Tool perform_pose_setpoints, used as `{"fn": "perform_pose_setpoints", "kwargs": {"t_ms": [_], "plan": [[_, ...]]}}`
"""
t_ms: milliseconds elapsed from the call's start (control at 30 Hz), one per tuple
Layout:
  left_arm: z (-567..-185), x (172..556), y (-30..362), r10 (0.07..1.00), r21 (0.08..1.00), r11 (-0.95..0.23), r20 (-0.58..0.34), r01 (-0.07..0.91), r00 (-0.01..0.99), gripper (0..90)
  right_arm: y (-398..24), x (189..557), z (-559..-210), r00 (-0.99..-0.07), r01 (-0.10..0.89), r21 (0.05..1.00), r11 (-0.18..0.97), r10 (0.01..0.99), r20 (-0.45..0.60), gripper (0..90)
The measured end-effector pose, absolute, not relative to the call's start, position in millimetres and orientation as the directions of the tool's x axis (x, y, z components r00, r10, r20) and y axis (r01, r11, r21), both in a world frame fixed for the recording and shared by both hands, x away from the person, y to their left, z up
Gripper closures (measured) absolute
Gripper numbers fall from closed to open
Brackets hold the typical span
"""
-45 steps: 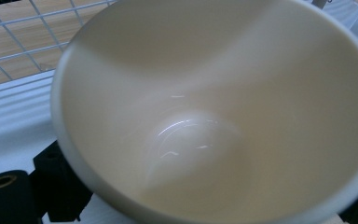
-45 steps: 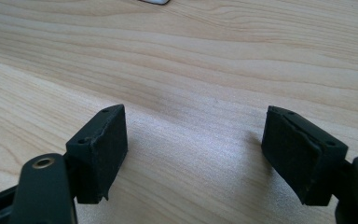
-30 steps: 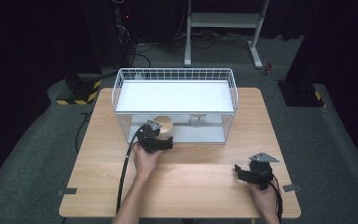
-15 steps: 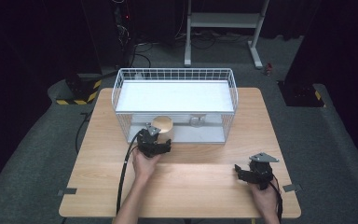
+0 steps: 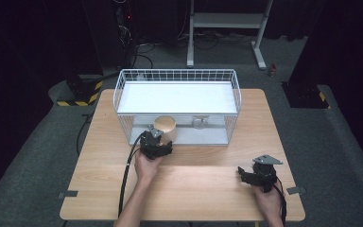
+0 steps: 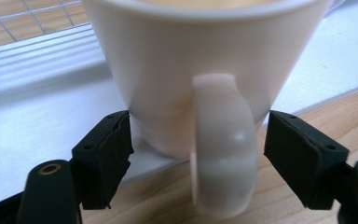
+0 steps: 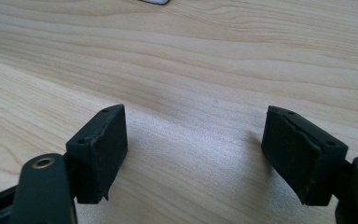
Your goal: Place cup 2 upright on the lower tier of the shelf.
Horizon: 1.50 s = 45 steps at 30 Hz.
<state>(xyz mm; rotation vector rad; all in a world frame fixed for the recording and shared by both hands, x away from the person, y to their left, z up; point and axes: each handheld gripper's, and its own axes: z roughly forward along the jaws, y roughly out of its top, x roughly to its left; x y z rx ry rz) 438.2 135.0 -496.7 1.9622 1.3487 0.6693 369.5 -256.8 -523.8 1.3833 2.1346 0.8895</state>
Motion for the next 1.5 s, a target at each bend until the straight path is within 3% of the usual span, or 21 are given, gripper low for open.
{"fn": "perform_pose_setpoints", "kwargs": {"t_ms": [767,967,1500], "plan": [[-498.3,456.9,130.3,0.944,0.739,-0.28,0.095,0.613,0.317,48.7,-256.9,369.5,-523.8,-0.402,0.63,0.719,0.293,0.916,-0.021,22.5],[-499.7,459.0,131.5,0.949,0.749,-0.24,0.048,0.618,0.31,57.2,-256.6,369.4,-523.7,-0.399,0.633,0.719,0.289,0.917,-0.018,22.4],[-506.4,467.8,136.0,0.953,0.75,-0.209,0.011,0.628,0.304,67.5,-256.5,369.2,-523.6,-0.398,0.634,0.718,0.287,0.917,-0.016,22.4]]}}
